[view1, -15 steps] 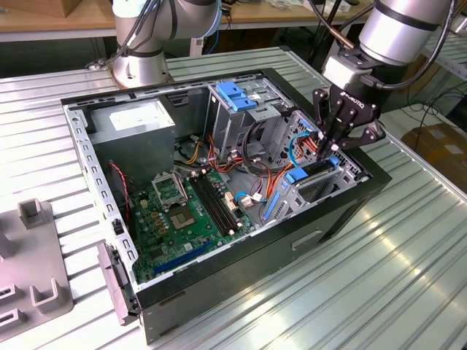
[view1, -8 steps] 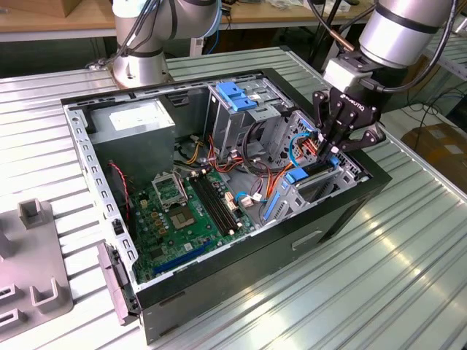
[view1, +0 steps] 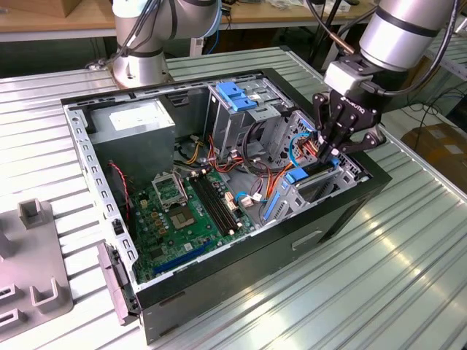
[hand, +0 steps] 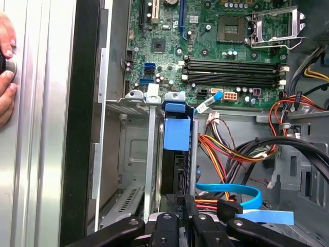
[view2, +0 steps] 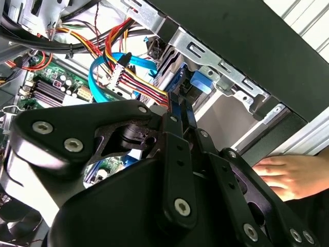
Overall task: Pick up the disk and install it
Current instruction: 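Insert the first disk wire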
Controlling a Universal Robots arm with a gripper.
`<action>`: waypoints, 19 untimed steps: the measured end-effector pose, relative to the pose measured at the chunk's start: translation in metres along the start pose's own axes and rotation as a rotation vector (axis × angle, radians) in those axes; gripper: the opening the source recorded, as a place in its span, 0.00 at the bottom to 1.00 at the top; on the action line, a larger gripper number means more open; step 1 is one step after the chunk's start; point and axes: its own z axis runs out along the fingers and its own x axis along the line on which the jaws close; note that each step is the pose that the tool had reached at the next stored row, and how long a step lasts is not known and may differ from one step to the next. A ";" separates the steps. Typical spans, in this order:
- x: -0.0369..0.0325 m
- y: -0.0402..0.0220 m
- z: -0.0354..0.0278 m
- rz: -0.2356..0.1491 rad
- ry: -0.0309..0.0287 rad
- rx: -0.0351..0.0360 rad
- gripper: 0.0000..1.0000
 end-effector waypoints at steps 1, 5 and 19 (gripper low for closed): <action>0.0000 0.0000 0.0005 0.000 0.0000 0.0000 0.17; -0.0001 -0.0001 0.0022 -0.001 0.0001 0.0000 0.17; -0.0004 -0.0001 0.0004 0.017 -0.0007 -0.0006 0.17</action>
